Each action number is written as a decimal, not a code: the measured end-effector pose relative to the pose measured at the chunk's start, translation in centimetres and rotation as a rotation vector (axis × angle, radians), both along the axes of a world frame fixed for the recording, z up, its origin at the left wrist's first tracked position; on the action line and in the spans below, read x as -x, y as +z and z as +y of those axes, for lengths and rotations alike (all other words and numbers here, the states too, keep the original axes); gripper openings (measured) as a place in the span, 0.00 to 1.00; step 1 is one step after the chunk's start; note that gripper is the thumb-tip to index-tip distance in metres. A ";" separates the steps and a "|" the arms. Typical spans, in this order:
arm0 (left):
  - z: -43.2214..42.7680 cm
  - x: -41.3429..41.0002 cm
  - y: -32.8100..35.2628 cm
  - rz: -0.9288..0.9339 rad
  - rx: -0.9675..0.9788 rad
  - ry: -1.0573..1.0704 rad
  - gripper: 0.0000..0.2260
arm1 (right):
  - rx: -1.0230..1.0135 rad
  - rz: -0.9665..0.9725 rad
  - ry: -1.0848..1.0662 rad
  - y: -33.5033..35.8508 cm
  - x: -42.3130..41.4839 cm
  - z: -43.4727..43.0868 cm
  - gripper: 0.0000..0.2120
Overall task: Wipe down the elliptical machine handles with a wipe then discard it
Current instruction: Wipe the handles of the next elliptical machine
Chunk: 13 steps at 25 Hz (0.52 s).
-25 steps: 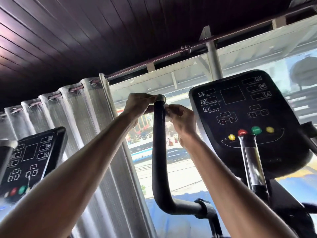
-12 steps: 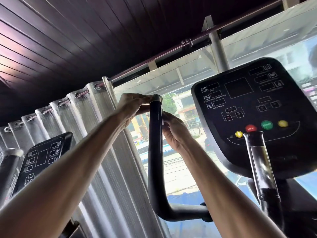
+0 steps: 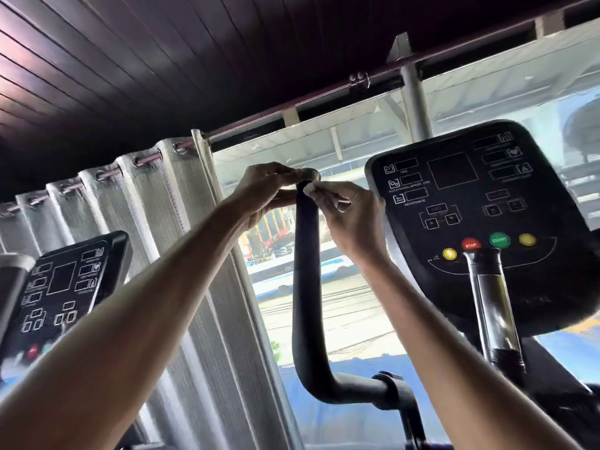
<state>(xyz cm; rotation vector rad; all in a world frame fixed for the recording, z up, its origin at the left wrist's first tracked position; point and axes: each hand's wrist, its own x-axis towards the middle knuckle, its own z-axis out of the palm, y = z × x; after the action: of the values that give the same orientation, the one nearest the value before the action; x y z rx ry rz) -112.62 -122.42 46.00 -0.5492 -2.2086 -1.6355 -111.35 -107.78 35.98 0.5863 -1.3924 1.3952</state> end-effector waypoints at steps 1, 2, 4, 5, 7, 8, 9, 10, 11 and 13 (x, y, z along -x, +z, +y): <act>-0.3 0.2 -0.3 -0.015 -0.037 -0.034 0.05 | -0.164 0.056 -0.179 0.6 -0.1 -0.2 0.04; -0.7 0.5 -0.6 -0.042 -0.096 -0.082 0.06 | -0.303 0.083 -0.324 1.2 -0.4 -0.3 0.04; -1.3 1.0 -1.6 -0.124 -0.233 -0.207 0.10 | -0.523 0.078 -0.473 2.5 -1.5 -0.6 0.05; -1.4 1.2 -2.2 -0.160 -0.296 -0.270 0.11 | -0.669 0.073 -0.519 3.0 -2.2 -0.7 0.06; -1.8 1.4 -3.1 -0.213 -0.415 -0.371 0.12 | -1.005 0.028 -0.592 4.3 -3.8 -1.4 0.05; -1.9 1.6 -3.3 -0.229 -0.460 -0.398 0.13 | -1.114 0.009 -0.635 5.1 -4.5 -1.9 0.05; -2.0 1.9 -3.5 -0.246 -0.503 -0.433 0.14 | -1.181 -0.011 -0.704 5.9 -4.9 -2.4 0.06; -2.1 2.4 -3.7 -0.259 -0.530 -0.457 0.15 | -1.220 -0.032 -0.786 6.8 -5.1 -3.0 0.07; -2.2 2.8 -3.9 -0.270 -0.564 -0.489 0.16 | -1.266 -0.061 -0.863 7.4 -5.2 -3.7 0.07; -2.4 3.4 -4.5 -0.288 -0.614 -0.545 0.19 | -1.444 -0.157 -1.015 8.1 -6.0 -5.6 0.07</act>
<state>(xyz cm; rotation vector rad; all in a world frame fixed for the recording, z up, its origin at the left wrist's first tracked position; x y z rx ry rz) -115.98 -124.82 41.47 -0.8106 -1.6423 -2.6747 -105.36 -113.39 44.08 0.4659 -2.2288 -0.5356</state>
